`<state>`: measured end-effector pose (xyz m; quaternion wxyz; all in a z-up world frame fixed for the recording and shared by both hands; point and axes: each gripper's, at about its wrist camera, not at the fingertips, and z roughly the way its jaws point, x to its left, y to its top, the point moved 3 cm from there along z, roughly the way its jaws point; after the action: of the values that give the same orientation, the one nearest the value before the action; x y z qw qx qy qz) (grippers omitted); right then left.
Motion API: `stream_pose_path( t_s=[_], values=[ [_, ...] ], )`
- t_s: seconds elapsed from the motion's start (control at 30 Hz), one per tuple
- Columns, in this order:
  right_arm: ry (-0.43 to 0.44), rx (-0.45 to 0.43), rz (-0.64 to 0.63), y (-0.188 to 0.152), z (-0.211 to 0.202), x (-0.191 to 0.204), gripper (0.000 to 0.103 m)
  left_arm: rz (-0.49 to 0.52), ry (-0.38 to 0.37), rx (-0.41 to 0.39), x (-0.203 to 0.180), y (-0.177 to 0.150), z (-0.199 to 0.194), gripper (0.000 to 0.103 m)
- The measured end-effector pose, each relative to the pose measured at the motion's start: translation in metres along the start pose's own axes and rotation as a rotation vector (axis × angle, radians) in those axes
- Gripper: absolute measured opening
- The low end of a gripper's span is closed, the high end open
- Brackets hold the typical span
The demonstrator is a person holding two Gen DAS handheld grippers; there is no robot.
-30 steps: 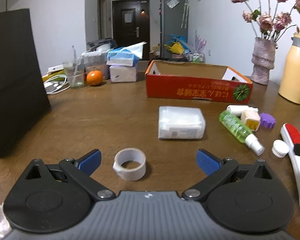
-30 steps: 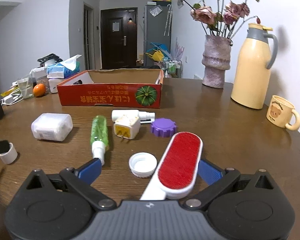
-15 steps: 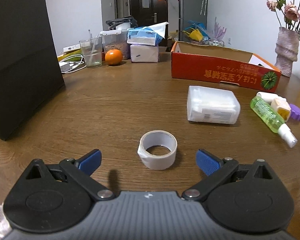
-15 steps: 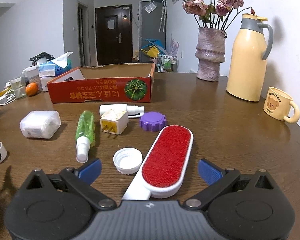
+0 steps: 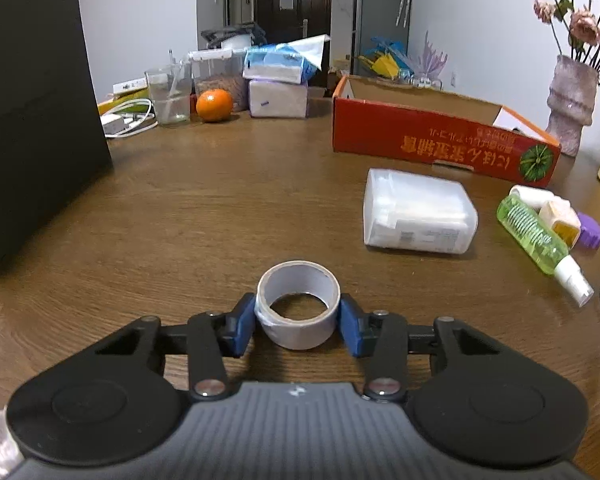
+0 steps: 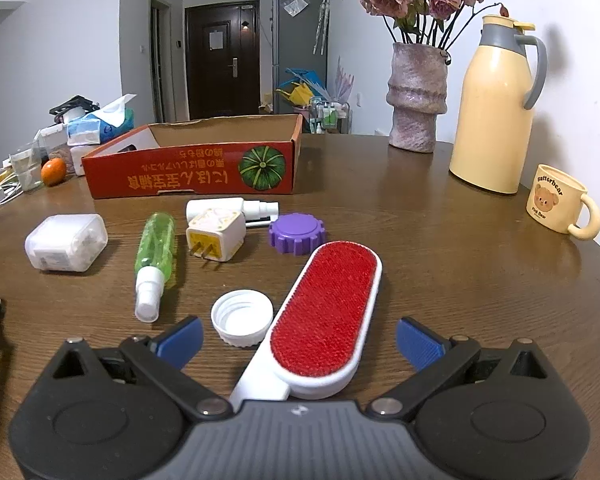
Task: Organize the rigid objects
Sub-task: 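Grasp the white tape roll with the left tool while the right tool grasps the red lint brush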
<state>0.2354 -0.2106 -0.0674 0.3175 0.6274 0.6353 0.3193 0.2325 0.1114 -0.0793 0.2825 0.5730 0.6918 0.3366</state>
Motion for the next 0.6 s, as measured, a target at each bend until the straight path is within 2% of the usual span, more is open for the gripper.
stream_pose_path(
  t_s=[0.43, 0.6],
  values=[
    [-0.018, 0.005, 0.013, 0.001, 0.007, -0.007, 0.103, 0.016, -0.06, -0.07, -0.017, 0.013, -0.021, 0.044],
    [-0.035, 0.02, 0.04, 0.004, 0.017, -0.014, 0.095, 0.022, -0.073, -0.075, -0.024, 0.019, -0.02, 0.044]
  ],
)
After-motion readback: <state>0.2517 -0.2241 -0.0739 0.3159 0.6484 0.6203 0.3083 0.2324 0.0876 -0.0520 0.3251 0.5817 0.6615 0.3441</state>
